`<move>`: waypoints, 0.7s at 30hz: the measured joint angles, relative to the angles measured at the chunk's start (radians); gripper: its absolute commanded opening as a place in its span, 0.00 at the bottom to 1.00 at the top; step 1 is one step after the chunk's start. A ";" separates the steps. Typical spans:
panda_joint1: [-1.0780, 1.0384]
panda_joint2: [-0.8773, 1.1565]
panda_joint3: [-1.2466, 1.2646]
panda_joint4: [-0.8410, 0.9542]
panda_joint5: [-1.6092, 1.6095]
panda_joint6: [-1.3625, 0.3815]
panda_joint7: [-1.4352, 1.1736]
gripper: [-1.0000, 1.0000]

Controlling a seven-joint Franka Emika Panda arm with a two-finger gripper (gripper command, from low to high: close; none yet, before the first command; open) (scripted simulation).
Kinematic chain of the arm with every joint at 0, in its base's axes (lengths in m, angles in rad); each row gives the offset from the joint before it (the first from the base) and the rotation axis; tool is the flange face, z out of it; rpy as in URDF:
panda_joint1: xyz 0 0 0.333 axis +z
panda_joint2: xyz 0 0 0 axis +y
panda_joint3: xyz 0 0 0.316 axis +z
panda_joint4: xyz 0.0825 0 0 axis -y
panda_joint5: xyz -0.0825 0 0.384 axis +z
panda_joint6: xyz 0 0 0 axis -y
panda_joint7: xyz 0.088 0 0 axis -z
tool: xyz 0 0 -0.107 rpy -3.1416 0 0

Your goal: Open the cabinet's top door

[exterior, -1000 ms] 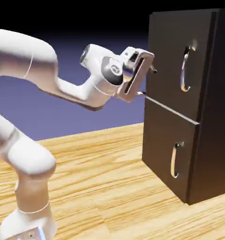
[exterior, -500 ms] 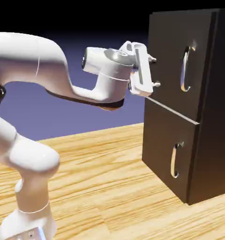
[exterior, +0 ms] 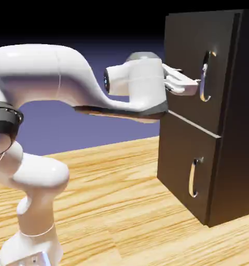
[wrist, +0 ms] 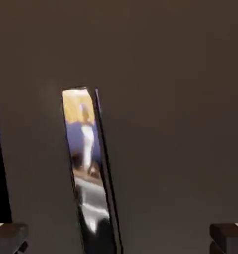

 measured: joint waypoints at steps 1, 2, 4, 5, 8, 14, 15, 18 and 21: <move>0.005 -0.001 -0.005 0.003 -0.014 -0.001 -0.006 0.50; 0.005 -0.001 -0.005 0.003 -0.014 -0.001 -0.006 0.50; 0.077 0.029 -0.060 0.054 -0.029 -0.006 0.006 0.50; 0.114 0.045 -0.088 0.081 -0.037 -0.008 0.013 0.50; 0.200 0.082 -0.154 0.142 -0.054 -0.014 0.028 0.00; 0.107 0.151 -0.081 0.150 -0.149 0.008 0.202 0.00; 0.081 0.168 -0.060 0.152 -0.174 0.013 0.245 0.00; -0.004 0.220 0.010 0.155 -0.244 0.028 0.376 0.00; -0.110 0.268 0.098 0.149 -0.299 0.039 0.497 0.00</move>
